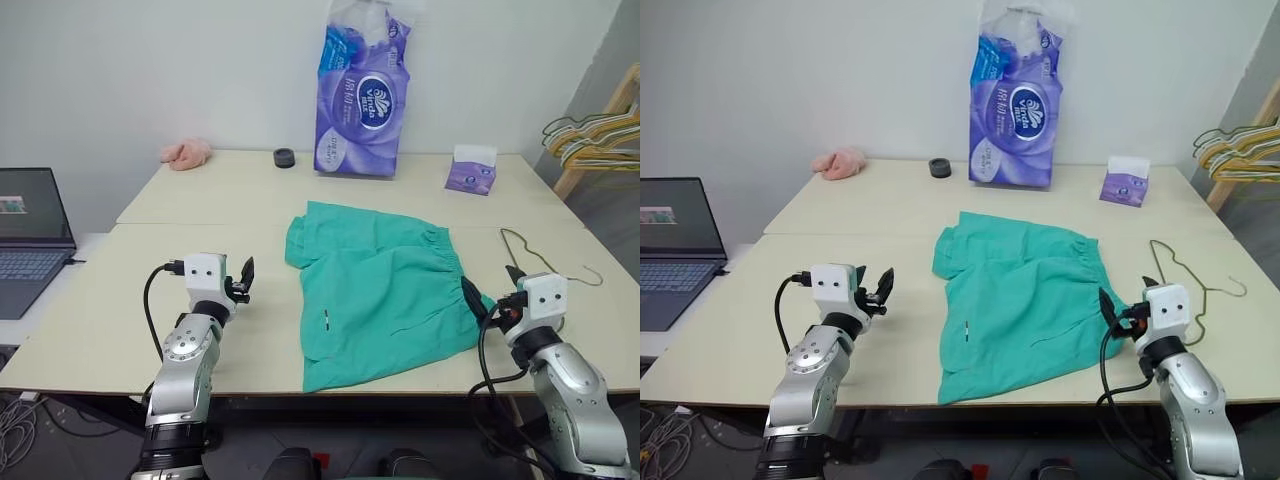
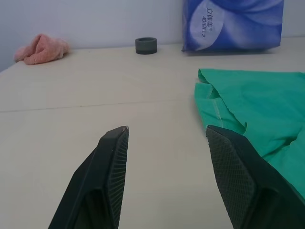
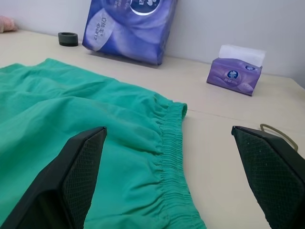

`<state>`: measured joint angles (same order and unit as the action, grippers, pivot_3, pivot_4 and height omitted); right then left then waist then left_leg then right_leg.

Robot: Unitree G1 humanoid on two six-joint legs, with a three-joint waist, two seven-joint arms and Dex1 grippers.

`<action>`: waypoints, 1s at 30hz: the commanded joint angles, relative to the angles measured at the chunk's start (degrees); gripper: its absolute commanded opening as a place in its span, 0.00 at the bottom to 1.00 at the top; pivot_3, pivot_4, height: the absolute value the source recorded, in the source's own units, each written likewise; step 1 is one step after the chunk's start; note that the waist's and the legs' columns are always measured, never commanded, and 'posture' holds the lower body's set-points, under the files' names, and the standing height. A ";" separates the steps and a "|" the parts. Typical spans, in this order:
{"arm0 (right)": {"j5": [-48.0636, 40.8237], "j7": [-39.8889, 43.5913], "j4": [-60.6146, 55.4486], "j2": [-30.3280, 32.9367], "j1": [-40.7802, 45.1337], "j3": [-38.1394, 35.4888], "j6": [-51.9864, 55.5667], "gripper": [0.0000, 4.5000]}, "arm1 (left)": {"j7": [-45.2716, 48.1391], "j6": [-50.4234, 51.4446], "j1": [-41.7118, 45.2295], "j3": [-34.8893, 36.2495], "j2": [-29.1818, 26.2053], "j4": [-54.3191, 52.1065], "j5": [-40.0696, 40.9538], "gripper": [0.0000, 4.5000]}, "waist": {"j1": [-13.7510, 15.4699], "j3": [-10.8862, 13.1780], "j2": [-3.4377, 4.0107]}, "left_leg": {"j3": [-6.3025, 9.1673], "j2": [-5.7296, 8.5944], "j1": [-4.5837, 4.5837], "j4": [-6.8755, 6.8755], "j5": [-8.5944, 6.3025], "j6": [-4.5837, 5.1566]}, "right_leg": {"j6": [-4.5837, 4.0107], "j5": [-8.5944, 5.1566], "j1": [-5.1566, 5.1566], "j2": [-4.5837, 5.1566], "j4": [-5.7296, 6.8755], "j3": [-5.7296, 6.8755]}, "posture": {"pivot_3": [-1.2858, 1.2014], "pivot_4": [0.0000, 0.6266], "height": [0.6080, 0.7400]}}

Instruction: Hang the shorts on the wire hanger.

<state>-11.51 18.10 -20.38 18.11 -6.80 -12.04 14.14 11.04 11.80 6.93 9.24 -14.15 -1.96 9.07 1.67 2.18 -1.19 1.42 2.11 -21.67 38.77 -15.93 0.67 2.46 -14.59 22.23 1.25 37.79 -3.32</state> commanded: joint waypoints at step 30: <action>-1.72 5.36 -4.62 3.48 -1.05 1.77 1.62 1.00 | 30.61 4.45 -4.12 -9.60 -9.50 -11.40 12.99 1.00 | -0.37 0.04 0.07 | -0.03 -0.03 0.00 -0.01 0.00 0.01 | -0.07 -0.15 0.01 -0.02 -0.03 0.00 | 0.53 0.01 1.00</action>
<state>-12.14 21.62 -22.38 20.49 -7.80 -10.44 16.67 37.88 14.05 1.72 0.82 -21.94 -10.06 19.51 1.30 2.22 -1.12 1.39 2.08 -21.67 38.76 -15.94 0.68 2.39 -14.75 22.25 1.23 37.76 -3.32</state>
